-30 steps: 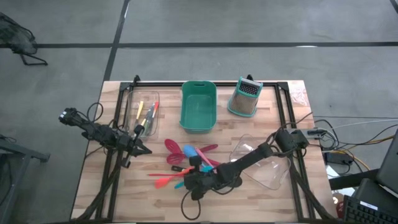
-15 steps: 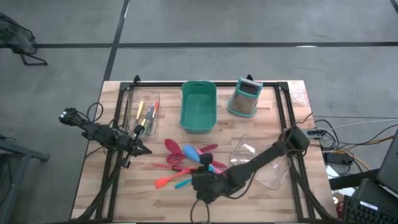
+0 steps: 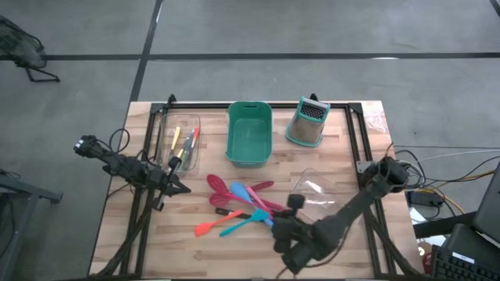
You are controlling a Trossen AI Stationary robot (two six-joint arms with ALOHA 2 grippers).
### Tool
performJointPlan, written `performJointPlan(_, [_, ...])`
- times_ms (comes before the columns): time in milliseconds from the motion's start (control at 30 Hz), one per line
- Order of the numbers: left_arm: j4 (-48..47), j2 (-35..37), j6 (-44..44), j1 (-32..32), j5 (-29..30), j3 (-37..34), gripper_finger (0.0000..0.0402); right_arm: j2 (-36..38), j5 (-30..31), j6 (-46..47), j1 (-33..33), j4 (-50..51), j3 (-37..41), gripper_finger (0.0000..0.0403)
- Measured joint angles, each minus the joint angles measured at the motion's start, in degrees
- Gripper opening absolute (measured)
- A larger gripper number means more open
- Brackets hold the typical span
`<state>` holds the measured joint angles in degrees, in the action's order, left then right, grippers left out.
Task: Pick & Place Kitchen Items
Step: Put the red spatula into the bottom transparent bin
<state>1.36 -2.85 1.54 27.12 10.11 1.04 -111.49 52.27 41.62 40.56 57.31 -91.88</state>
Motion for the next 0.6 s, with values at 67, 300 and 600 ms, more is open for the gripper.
performJointPlan(67, [0.0,0.0,0.0,0.0,0.0,0.0,0.0012,0.9,0.0,5.7,2.0,6.4,0.0,0.0018])
performJointPlan(300, [0.0,0.0,0.0,0.0,0.0,0.0,0.0012,2.8,-4.0,32.7,10.3,30.1,0.0,0.0018])
performJointPlan(600, [0.0,0.0,0.0,0.0,0.0,0.0,0.0012,2.8,-6.4,43.2,19.4,32.8,1.2,0.0018])
